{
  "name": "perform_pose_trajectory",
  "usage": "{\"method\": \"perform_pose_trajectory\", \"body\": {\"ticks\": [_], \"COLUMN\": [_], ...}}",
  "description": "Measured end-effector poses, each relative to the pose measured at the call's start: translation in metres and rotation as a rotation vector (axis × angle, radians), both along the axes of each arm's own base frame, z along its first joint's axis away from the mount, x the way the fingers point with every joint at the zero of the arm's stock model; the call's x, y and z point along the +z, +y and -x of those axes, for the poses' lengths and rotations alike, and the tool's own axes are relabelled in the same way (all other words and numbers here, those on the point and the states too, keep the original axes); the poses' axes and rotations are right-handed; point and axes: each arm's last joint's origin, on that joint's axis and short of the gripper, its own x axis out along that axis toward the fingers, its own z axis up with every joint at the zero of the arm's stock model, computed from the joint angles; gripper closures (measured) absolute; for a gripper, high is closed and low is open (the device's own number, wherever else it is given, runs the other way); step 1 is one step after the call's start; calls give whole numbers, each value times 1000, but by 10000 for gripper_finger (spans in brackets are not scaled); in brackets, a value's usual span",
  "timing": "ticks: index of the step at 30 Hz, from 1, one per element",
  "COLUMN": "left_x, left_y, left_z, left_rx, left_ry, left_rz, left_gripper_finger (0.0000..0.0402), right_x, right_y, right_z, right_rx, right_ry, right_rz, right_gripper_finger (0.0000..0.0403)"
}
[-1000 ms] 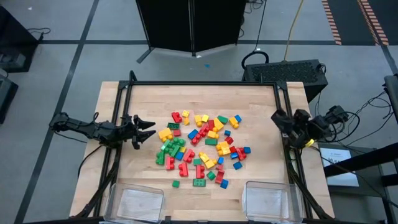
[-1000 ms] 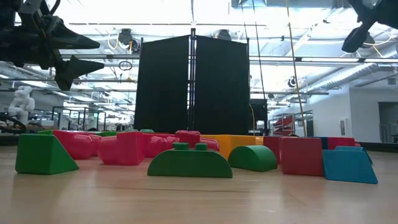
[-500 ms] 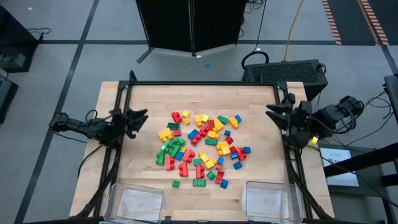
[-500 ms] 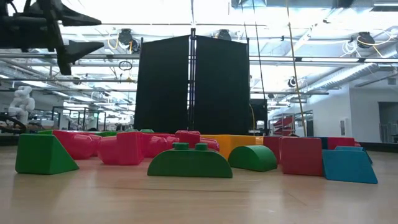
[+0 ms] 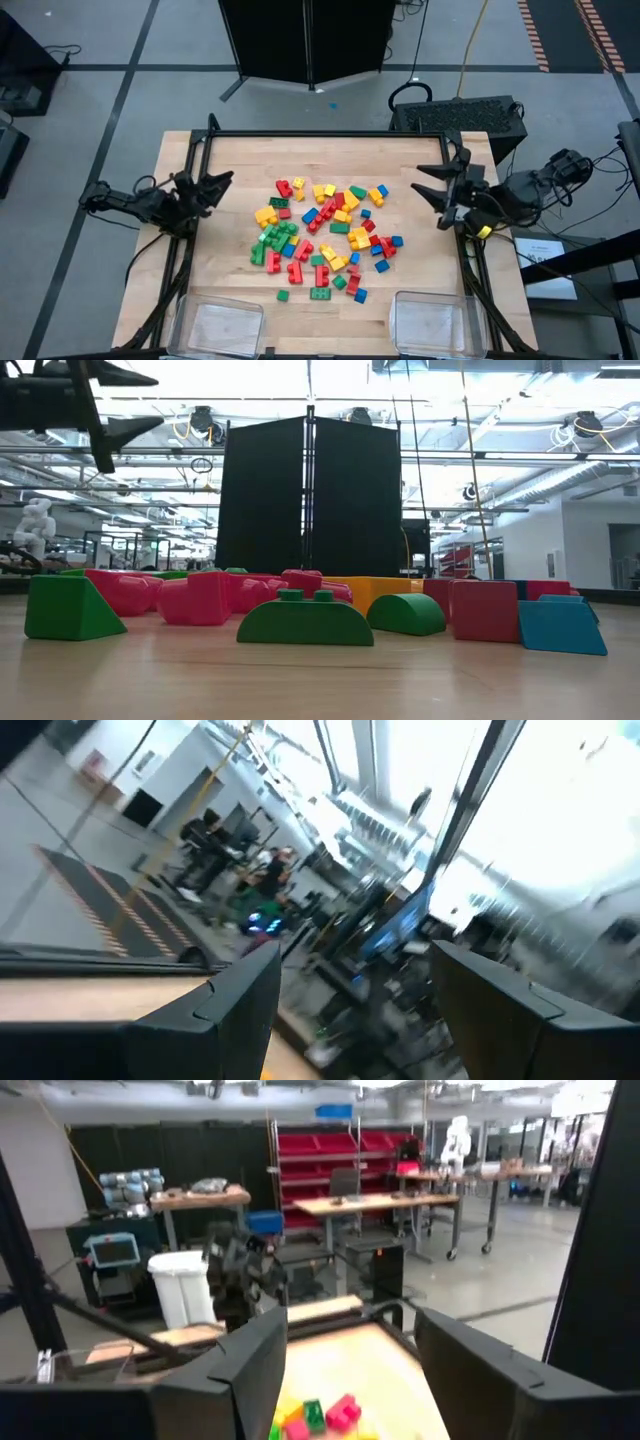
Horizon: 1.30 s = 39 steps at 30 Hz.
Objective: Sort blocks by size
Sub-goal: Put the red game piece into the right transparent bin
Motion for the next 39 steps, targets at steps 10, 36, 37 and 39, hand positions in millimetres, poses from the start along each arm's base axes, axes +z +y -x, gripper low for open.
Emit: {"method": "perform_pose_trajectory", "body": {"ticks": [10, 36, 37, 39], "left_x": [7, 20, 21, 22], "left_y": [2, 5, 5, 6], "left_z": [4, 14, 15, 16], "left_rx": [9, 36, 35, 35], "left_ry": [-98, -274, -286, -300], "left_rz": [65, 133, 137, 140], "left_gripper_finger": [146, 146, 146, 146], "right_x": [-43, -145, -148, -154], "right_y": [-4, 12, 14, 17], "right_z": [-8, -72, -75, -81], "right_rx": [-98, -3, -20, -37], "right_ry": [257, 1174, 1167, 1170], "right_rz": [-224, -566, -598, -639], "right_gripper_finger": [190, 109, 107, 106]}}
